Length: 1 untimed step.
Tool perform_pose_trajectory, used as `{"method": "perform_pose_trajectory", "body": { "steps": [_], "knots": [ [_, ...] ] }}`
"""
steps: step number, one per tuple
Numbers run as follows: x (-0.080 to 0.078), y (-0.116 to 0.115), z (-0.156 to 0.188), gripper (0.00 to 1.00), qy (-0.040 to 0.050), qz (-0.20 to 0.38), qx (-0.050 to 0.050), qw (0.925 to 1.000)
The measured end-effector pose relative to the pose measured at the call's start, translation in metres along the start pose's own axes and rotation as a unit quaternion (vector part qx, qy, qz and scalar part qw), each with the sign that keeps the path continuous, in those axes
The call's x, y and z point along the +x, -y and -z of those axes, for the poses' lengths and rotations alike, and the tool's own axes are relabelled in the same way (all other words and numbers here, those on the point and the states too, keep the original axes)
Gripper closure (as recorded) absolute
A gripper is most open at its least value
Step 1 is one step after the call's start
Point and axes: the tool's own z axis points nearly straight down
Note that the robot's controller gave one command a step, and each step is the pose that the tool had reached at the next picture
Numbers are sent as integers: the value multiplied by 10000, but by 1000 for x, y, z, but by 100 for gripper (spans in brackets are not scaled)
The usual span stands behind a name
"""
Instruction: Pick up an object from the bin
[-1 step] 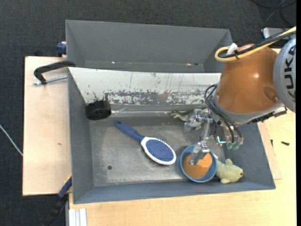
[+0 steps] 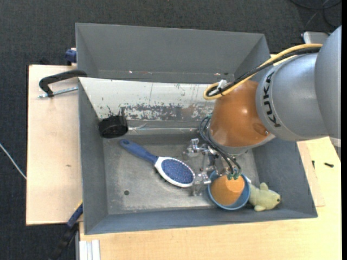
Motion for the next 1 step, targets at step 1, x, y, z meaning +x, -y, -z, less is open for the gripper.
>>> {"method": "perform_pose_trajectory", "body": {
  "steps": [1],
  "knots": [
    [10,-40,2,0,-8,-349,2,9994]
  ]
}}
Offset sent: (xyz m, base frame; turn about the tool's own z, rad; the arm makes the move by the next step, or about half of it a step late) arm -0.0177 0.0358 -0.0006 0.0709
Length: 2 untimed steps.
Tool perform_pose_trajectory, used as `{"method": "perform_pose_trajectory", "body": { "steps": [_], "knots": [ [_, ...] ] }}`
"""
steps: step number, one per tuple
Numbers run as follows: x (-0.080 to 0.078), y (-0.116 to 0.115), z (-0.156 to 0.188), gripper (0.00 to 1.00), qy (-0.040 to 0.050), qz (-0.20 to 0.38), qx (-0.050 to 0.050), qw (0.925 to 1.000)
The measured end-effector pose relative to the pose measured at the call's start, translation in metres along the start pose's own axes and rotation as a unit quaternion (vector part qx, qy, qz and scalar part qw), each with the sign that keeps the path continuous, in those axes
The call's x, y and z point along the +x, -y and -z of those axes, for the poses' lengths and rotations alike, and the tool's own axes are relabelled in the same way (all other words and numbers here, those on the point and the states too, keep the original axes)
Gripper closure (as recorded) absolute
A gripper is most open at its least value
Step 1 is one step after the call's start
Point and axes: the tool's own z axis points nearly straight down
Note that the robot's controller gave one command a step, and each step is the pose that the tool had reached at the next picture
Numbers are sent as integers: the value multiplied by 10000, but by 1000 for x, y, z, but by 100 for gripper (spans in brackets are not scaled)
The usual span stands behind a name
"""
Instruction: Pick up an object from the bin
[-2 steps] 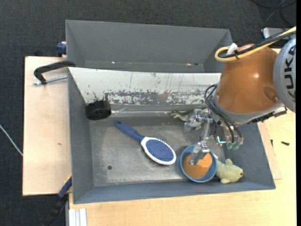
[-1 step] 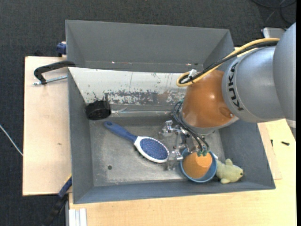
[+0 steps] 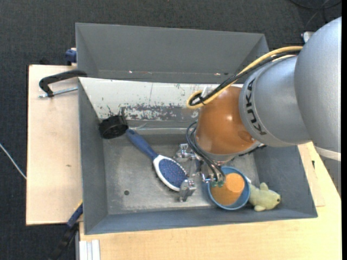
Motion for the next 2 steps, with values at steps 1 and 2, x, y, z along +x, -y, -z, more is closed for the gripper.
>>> {"method": "perform_pose_trajectory", "body": {
  "steps": [1,2],
  "knots": [
    [-1,1,1,100,26,-7,0,10000],
    [-41,25,128,100,33,1214,8,9926]
  ]
}}
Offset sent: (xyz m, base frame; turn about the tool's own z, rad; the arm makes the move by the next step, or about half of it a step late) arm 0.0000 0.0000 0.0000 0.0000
